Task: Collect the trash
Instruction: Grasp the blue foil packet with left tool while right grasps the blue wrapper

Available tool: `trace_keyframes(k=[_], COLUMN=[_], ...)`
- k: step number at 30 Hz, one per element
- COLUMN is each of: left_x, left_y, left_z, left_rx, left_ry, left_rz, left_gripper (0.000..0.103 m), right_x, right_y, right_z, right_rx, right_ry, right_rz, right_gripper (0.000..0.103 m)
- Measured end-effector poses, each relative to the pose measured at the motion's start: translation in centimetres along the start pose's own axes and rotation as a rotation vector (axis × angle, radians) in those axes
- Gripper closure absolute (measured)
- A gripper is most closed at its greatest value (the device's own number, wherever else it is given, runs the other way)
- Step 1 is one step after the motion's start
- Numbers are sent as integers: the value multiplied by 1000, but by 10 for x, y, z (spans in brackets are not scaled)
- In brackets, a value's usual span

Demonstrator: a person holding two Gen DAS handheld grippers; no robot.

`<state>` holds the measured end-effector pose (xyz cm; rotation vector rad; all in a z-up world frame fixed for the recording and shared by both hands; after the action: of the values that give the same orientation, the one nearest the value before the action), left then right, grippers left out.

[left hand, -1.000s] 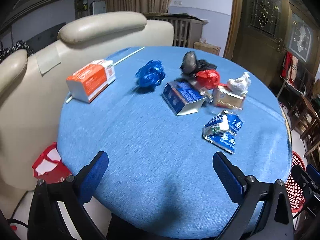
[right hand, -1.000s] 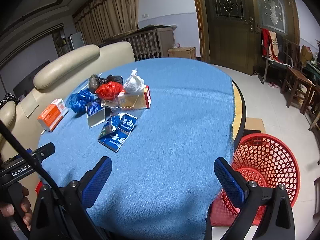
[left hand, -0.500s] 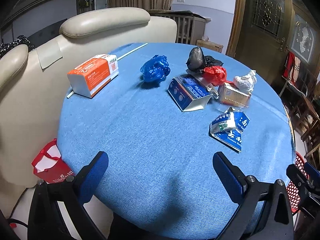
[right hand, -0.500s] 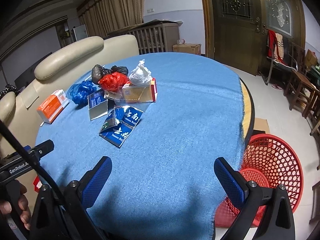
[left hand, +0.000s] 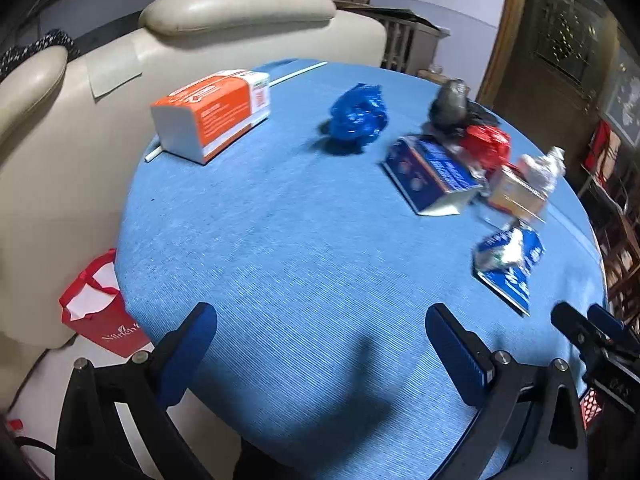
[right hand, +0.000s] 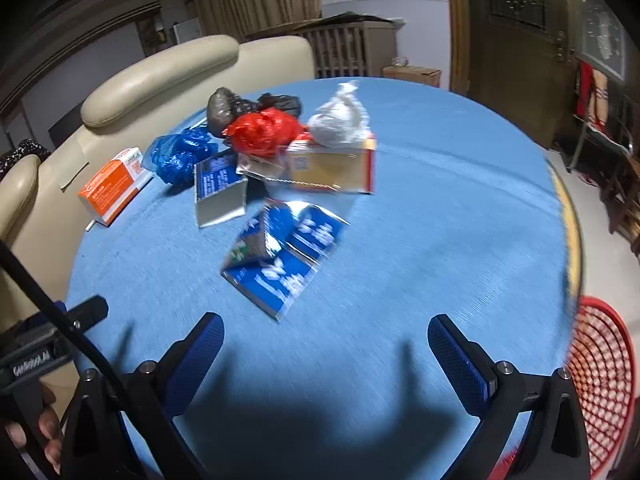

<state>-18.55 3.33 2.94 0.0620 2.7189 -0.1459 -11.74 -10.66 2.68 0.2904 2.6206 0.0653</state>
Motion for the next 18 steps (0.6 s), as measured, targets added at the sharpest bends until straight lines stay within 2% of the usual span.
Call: trace_keyframes(k=[5,10,12,13,15,18], left_x=[-11,-26,-35,-39,-51,-69], left_y=[8,9,5,2,-9,-28], left_z=[6,11,12,13,15,22], left_rx=[-5,-3,-4,-4,2,13], left_ry=[3,4,1,-2,-8,-2], left_rz=[-19,-19,-10,-4,18,45], left_gripper=[0,0,0,0,0,0], right_x=[-30,-56,-59,-59,-56,-56], right_y=[24,38,41,42,43,38], right_z=[22,44,59,64,64,62], right_rx=[-12,49,68,46,-26,-79], right_ry=[4,-16,14,28,21,40], right_rz=[-33,-44,-57,-62,-79,-70], right_gripper=[0,0,1,22,47,58])
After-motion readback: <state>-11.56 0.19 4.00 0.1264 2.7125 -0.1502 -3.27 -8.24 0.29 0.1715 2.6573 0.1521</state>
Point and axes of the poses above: each gripper's, at about its wrist camera, not at the fingertips, and z roughly the way its jaws point, y to its left, x to its underside, the point moved 3 cm from there along z, roughly the way its jaws point, and after that the axes turned 13 degrees about y, right-handed, at the moved point
